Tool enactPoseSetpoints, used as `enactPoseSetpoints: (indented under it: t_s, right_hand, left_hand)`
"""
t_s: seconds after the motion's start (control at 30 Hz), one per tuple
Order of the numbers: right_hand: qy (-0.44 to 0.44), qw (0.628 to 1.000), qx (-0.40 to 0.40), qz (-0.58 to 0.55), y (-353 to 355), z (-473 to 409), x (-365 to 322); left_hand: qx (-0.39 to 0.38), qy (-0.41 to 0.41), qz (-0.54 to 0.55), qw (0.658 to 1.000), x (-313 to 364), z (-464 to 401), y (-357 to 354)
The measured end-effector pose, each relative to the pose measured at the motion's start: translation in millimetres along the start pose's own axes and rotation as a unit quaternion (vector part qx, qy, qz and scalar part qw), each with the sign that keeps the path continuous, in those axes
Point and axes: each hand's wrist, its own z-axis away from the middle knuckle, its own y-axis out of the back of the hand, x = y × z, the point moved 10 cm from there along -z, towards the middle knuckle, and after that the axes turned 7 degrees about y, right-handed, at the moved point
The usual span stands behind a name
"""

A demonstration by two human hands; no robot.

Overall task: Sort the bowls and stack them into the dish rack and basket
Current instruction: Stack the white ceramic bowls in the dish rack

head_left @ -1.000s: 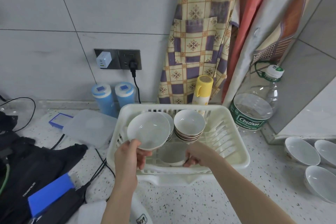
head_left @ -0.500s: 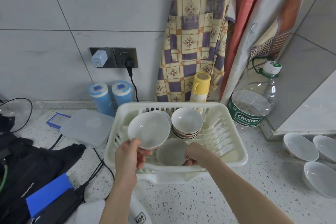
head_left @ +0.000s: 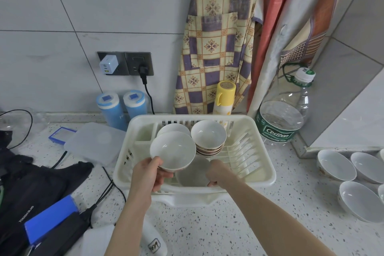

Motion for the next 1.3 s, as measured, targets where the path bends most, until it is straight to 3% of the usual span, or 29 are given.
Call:
enactPoseSetpoints:
  t_s: [0.1, 0.2, 0.27, 0.33, 0.43, 0.73, 0.93, 1.17, 1.3]
  right_hand:
    - [0.035, 0.997, 0.036, 0.059, 12.4, 6.1, -0.5]
    - [0.079, 0.98, 0.131, 0.126, 40.7, 17.5, -4.1]
    - [0.146, 0.975, 0.156, 0.055, 47.5, 24.7, -11.7]
    - [0.193, 0.973, 0.123, -0.039, 42.9, 29.4, -17.3]
    - [0.212, 0.971, 0.093, -0.064, 34.8, 28.1, -18.2]
    - [0.131, 0.98, 0.073, -0.133, 30.5, 13.1, 1.8]
    - [0.079, 0.983, 0.054, -0.158, 24.4, 8.3, 10.7]
    - [0.061, 0.989, 0.054, -0.127, 21.8, 4.3, 10.4]
    - [0.089, 0.992, 0.071, -0.054, 24.5, 6.7, 5.0]
  left_hand:
    - [-0.01, 0.011, -0.056, 0.998, 0.9, -2.8, -2.6]
    - [-0.012, 0.011, -0.12, 0.993, 0.8, -6.8, -6.0]
    - [-0.015, 0.01, -0.164, 0.986, 0.0, -10.8, -11.3]
    - [-0.026, 0.014, -0.208, 0.978, -0.7, -14.5, -20.8]
    - [-0.051, 0.013, -0.254, 0.966, -0.3, -17.6, -38.9]
    - [-0.077, 0.076, -0.307, 0.946, -11.2, -22.8, -52.3]
    - [-0.045, 0.039, -0.337, 0.94, -10.9, -31.4, -45.5]
    - [-0.047, 0.044, -0.38, 0.923, -16.0, -45.0, -43.1]
    - [-0.046, 0.032, -0.428, 0.902, -22.6, -49.4, -44.2]
